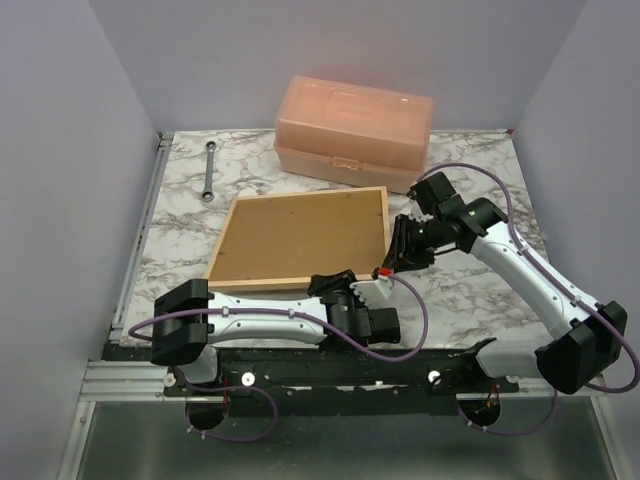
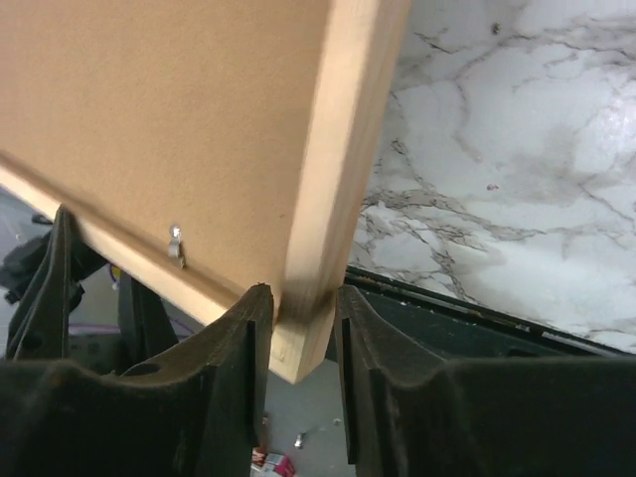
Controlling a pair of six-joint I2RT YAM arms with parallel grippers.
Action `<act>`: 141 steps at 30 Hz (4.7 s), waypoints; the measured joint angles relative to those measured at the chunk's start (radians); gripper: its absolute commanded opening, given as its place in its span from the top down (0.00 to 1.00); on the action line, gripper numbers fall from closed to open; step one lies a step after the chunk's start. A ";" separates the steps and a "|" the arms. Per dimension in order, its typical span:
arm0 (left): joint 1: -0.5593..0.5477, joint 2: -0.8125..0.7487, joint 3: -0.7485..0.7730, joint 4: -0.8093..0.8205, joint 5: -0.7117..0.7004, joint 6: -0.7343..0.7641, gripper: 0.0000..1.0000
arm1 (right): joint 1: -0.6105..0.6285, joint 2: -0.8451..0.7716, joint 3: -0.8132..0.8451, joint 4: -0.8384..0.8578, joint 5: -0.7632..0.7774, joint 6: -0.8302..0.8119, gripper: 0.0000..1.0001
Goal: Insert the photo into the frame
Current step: Turn over the photo frame at the center of the board.
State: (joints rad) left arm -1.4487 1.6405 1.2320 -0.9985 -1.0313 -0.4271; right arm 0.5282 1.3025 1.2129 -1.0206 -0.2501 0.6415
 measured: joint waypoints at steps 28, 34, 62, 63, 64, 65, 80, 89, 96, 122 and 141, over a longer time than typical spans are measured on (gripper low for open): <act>-0.002 -0.325 0.063 -0.202 -0.022 -0.034 1.00 | 0.001 -0.408 0.051 0.365 0.078 -0.334 0.06; -0.002 -0.454 0.033 -0.135 0.049 0.027 1.00 | 0.001 -0.560 -0.108 0.555 -0.102 -0.576 0.11; -0.005 -0.492 0.016 -0.072 0.158 0.081 1.00 | 0.001 -0.319 -0.394 0.874 -0.749 -1.457 0.34; -0.005 -0.492 0.016 -0.072 0.158 0.081 1.00 | 0.001 -0.307 -0.401 0.894 -0.761 -1.456 0.36; -0.005 -0.492 0.016 -0.072 0.160 0.080 1.00 | 0.001 -0.297 -0.407 0.911 -0.772 -1.456 0.40; -0.005 -0.492 0.016 -0.073 0.163 0.080 1.00 | 0.001 -0.288 -0.409 0.924 -0.780 -1.455 0.44; -0.008 -0.505 0.033 -0.074 0.164 0.082 0.33 | 0.001 -0.279 -0.382 0.888 -0.806 -1.487 0.99; -0.006 -0.534 0.145 -0.022 0.161 0.023 0.11 | 0.001 -0.333 -0.376 0.848 -0.813 -1.314 1.00; -0.006 -0.644 0.169 0.059 0.199 0.016 0.01 | 0.000 -0.361 -0.352 0.878 -0.805 -1.125 1.00; 0.290 -0.706 -0.163 0.262 0.665 -0.335 0.02 | -0.021 -0.291 -0.409 0.834 -0.181 -0.113 0.99; 0.501 -0.639 -0.500 0.406 0.981 -0.510 0.01 | -0.092 -0.096 -0.592 0.920 -0.162 0.085 0.95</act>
State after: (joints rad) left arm -0.9474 1.0012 0.7322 -0.5930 -0.0505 -0.9367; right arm 0.4362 1.2068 0.6212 -0.1009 -0.4122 0.7269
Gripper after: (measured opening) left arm 0.984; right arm 0.387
